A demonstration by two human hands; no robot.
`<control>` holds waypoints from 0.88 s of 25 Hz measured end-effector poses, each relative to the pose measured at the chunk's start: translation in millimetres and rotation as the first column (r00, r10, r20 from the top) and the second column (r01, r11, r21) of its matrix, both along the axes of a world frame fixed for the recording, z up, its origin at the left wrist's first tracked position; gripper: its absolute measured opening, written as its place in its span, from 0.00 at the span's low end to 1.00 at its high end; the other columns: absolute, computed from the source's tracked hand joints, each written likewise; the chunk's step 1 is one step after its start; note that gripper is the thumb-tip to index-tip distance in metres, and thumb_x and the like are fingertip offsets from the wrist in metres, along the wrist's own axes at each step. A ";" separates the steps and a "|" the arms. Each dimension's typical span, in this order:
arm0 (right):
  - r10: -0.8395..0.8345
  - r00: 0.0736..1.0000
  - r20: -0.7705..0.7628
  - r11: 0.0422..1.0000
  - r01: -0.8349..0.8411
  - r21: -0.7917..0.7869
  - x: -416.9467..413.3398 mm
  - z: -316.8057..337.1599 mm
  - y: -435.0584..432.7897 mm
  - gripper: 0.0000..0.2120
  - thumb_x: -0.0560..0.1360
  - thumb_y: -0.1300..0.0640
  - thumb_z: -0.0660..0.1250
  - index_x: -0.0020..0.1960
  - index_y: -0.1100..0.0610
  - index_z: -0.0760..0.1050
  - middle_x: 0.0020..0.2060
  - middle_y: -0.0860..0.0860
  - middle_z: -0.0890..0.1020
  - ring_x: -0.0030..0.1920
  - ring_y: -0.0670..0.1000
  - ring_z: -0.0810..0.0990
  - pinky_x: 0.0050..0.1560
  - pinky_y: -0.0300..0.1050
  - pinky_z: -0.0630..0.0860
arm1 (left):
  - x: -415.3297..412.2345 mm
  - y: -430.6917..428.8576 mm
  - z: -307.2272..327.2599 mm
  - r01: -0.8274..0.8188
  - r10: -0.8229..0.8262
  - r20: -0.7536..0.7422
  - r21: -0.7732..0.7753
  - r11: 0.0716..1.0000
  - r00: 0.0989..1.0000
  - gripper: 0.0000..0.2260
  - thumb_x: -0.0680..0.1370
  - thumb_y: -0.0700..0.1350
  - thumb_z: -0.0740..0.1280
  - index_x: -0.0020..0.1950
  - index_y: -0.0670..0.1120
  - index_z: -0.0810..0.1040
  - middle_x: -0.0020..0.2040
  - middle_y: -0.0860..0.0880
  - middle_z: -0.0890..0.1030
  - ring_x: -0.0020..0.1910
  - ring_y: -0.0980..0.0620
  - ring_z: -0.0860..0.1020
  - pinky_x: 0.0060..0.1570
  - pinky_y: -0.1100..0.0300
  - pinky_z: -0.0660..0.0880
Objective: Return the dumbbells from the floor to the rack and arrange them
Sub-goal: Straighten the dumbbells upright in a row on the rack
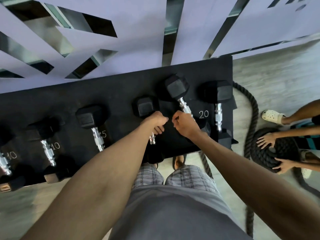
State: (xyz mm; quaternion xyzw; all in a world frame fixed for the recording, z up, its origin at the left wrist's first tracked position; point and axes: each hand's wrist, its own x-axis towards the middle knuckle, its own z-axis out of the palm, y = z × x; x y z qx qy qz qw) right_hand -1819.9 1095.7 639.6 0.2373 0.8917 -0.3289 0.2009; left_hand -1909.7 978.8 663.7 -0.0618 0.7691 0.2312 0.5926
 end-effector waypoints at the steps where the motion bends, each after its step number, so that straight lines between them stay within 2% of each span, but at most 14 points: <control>1: -0.012 0.999 -0.046 0.999 0.014 0.041 2.3 3.7 8.6 0.09 0.77 0.54 0.61 0.52 0.56 0.77 0.43 0.56 0.84 0.46 0.59 0.82 0.47 0.53 0.80 | 2.2 8.4 -3.8 -0.113 0.117 -0.030 0.097 0.989 0.993 0.17 0.82 0.51 0.58 0.59 0.39 0.75 0.53 0.40 0.83 0.54 0.43 0.82 0.57 0.51 0.78; 3: -0.020 0.993 -0.114 0.994 0.032 0.102 9.5 6.1 24.9 0.08 0.77 0.55 0.61 0.52 0.58 0.75 0.48 0.57 0.81 0.48 0.58 0.80 0.48 0.54 0.79 | 8.9 28.5 -10.2 -0.348 0.368 -0.025 0.266 0.899 0.930 0.10 0.81 0.51 0.61 0.52 0.46 0.77 0.53 0.44 0.81 0.56 0.47 0.80 0.60 0.52 0.76; 5: 0.007 0.989 -0.146 0.988 0.016 0.151 17.0 2.7 39.3 0.11 0.76 0.55 0.65 0.56 0.59 0.72 0.54 0.58 0.76 0.55 0.58 0.75 0.56 0.55 0.75 | 14.7 50.3 -14.8 -0.539 0.567 0.033 0.360 0.762 0.823 0.07 0.80 0.50 0.64 0.47 0.48 0.78 0.54 0.45 0.81 0.54 0.50 0.79 0.54 0.56 0.74; 6: 0.012 0.989 -0.148 0.989 0.009 0.145 18.9 0.0 45.0 0.14 0.75 0.55 0.66 0.57 0.60 0.70 0.55 0.58 0.74 0.57 0.58 0.74 0.59 0.54 0.74 | 17.1 59.6 -18.8 -0.619 0.649 0.062 0.380 0.687 0.758 0.08 0.79 0.49 0.65 0.48 0.46 0.79 0.56 0.43 0.82 0.53 0.50 0.79 0.49 0.59 0.74; 8: -0.057 0.991 -0.122 0.998 0.059 0.012 17.8 -8.9 51.4 0.18 0.74 0.55 0.68 0.58 0.60 0.67 0.56 0.59 0.74 0.56 0.58 0.75 0.58 0.54 0.74 | 18.9 75.1 -27.8 -0.761 0.792 0.118 0.390 0.518 0.599 0.09 0.78 0.45 0.68 0.55 0.41 0.80 0.59 0.41 0.82 0.53 0.48 0.79 0.45 0.61 0.74; 10: -0.139 0.989 -0.054 0.983 0.131 -0.132 12.1 -16.2 51.3 0.20 0.74 0.55 0.68 0.59 0.60 0.65 0.56 0.60 0.77 0.54 0.60 0.78 0.53 0.55 0.76 | 17.8 85.2 -31.9 -0.850 0.872 0.185 0.385 0.361 0.454 0.12 0.77 0.41 0.69 0.59 0.38 0.78 0.59 0.40 0.81 0.54 0.46 0.80 0.49 0.58 0.78; 12: -0.153 0.988 0.015 0.973 0.153 -0.174 3.1 -23.8 52.1 0.19 0.75 0.54 0.67 0.60 0.62 0.66 0.54 0.60 0.81 0.53 0.62 0.80 0.49 0.54 0.76 | 15.9 91.6 -34.7 -0.886 0.892 0.240 0.370 0.280 0.383 0.11 0.76 0.40 0.69 0.58 0.38 0.78 0.58 0.39 0.82 0.53 0.45 0.81 0.56 0.52 0.78; 14: -0.179 0.982 0.057 0.962 0.187 -0.198 -1.7 -28.2 53.9 0.17 0.76 0.54 0.66 0.61 0.61 0.69 0.53 0.59 0.82 0.53 0.60 0.81 0.45 0.49 0.73 | 15.0 94.1 -37.4 -0.885 0.894 0.224 0.361 0.294 0.388 0.07 0.76 0.40 0.70 0.53 0.39 0.80 0.55 0.40 0.83 0.52 0.46 0.81 0.60 0.50 0.77; 17: -0.214 0.976 0.049 0.957 0.219 -0.189 -0.9 -28.0 52.8 0.17 0.76 0.52 0.66 0.61 0.58 0.71 0.52 0.55 0.83 0.52 0.58 0.81 0.47 0.51 0.76 | 14.7 96.0 -35.8 -0.870 0.885 0.200 0.365 0.331 0.421 0.03 0.77 0.41 0.69 0.45 0.42 0.80 0.47 0.44 0.83 0.48 0.48 0.81 0.60 0.51 0.77; 20: -0.247 0.969 0.035 0.953 0.249 -0.176 2.6 -29.8 47.7 0.16 0.76 0.51 0.66 0.62 0.57 0.72 0.50 0.53 0.83 0.50 0.55 0.82 0.45 0.50 0.76 | 14.8 95.0 -38.0 -0.857 0.881 0.172 0.371 0.357 0.441 0.04 0.77 0.42 0.69 0.44 0.43 0.80 0.44 0.46 0.83 0.45 0.49 0.81 0.58 0.52 0.78; 22: -0.297 0.954 0.027 0.927 0.295 -0.233 4.6 -30.5 41.3 0.15 0.76 0.51 0.66 0.60 0.56 0.73 0.48 0.51 0.83 0.47 0.53 0.82 0.45 0.52 0.78 | 13.1 95.4 -37.6 -0.830 0.866 0.122 0.374 0.413 0.486 0.04 0.77 0.43 0.70 0.43 0.43 0.80 0.42 0.47 0.83 0.44 0.49 0.82 0.55 0.53 0.79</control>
